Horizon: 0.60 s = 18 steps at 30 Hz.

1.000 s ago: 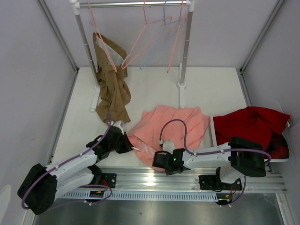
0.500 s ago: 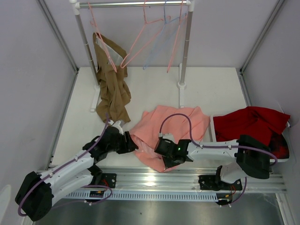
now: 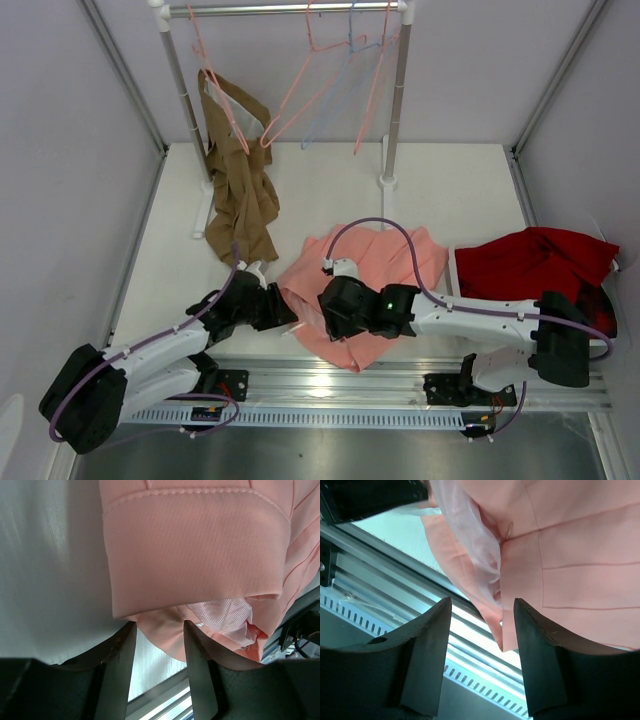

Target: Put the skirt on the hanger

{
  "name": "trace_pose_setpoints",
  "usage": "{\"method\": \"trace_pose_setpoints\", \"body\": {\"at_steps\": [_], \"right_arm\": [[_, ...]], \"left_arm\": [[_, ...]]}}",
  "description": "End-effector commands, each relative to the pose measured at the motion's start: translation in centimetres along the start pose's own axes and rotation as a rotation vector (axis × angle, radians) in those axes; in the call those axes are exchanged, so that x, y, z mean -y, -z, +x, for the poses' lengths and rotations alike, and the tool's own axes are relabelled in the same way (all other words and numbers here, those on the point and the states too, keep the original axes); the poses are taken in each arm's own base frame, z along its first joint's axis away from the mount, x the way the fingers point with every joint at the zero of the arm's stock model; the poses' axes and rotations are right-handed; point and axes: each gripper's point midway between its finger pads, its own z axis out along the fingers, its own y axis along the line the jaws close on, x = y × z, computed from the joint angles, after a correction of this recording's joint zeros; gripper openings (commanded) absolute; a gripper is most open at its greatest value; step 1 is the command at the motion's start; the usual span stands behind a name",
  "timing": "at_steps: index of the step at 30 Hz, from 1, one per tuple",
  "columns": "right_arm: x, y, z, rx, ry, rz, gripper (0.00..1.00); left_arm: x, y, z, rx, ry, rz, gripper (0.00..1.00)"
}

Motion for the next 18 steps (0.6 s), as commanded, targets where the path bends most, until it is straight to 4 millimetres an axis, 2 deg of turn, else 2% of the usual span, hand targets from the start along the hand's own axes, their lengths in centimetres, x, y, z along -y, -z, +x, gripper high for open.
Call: {"method": "trace_pose_setpoints", "body": {"at_steps": [1, 5, 6, 10, 12, 16, 18], "right_arm": [[-0.1, -0.1, -2.5, 0.081, 0.078, 0.023, 0.59], [-0.5, -2.8, -4.1, 0.106, 0.148, 0.083, 0.63], [-1.2, -3.1, -5.1, 0.131, 0.152, 0.073, 0.65], [-2.2, -4.7, -6.8, 0.171, 0.187, 0.097, 0.69], [-1.8, -5.3, -7.6, 0.189, 0.185, 0.148, 0.7], [-0.4, -6.2, -7.8, 0.185, 0.169, 0.227, 0.7], [0.0, -6.4, -7.8, 0.186, 0.156, 0.24, 0.67]], "left_arm": [[0.5, 0.1, -0.5, 0.024, 0.017, 0.019, 0.48], [0.1, 0.2, -0.5, 0.03, 0.015, 0.005, 0.51], [0.1, 0.2, -0.5, 0.032, 0.016, 0.004, 0.53], [0.0, 0.1, -0.6, 0.037, 0.015, -0.001, 0.55], [-0.2, -0.1, -0.7, 0.04, 0.014, -0.013, 0.55], [-0.5, -0.3, -0.9, 0.047, 0.017, -0.029, 0.55], [-0.6, -0.4, -0.9, 0.051, 0.018, -0.034, 0.54]]}}
